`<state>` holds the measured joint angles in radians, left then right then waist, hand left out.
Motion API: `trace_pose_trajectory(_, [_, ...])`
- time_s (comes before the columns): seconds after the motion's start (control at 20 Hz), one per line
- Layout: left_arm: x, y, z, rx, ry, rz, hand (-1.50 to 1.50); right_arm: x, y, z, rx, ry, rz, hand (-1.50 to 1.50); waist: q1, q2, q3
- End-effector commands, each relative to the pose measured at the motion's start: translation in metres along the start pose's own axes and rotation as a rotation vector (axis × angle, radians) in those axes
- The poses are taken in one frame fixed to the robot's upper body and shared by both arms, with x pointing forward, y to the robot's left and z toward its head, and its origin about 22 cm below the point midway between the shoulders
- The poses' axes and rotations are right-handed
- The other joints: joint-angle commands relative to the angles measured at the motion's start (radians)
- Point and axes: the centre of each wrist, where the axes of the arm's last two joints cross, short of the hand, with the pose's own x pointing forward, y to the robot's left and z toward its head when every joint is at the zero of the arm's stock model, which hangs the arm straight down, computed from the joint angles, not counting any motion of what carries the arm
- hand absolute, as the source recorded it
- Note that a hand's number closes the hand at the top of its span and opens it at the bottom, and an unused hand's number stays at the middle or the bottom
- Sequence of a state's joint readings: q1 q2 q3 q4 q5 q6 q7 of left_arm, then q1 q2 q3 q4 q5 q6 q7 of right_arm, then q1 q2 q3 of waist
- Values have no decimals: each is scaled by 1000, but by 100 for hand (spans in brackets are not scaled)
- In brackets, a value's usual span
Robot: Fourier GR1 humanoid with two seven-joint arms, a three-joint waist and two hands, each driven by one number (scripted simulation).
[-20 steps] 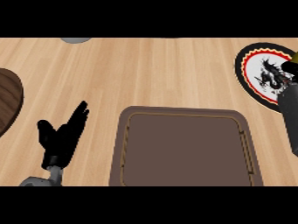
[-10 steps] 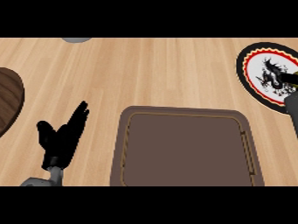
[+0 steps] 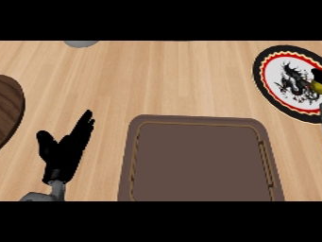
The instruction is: Pick the lemon from the tray and place it in the plate
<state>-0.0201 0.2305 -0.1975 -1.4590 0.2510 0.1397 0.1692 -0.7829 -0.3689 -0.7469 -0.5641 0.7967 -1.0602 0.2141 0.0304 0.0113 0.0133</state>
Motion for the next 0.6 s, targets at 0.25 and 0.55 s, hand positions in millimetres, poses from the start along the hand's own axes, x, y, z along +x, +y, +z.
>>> trace_pose_trajectory(0.25, [-27, 5, 0, 28, 79, -9, 0, -34, -21, 2, 68, 28, -270, -150, -29, -6, -11])
trace_pose_trajectory(0.55, [-24, -6, 9, 52, 69, 4, 0, -78, -51, 20, 251, 0, -307, -150, -52, -19, -14])
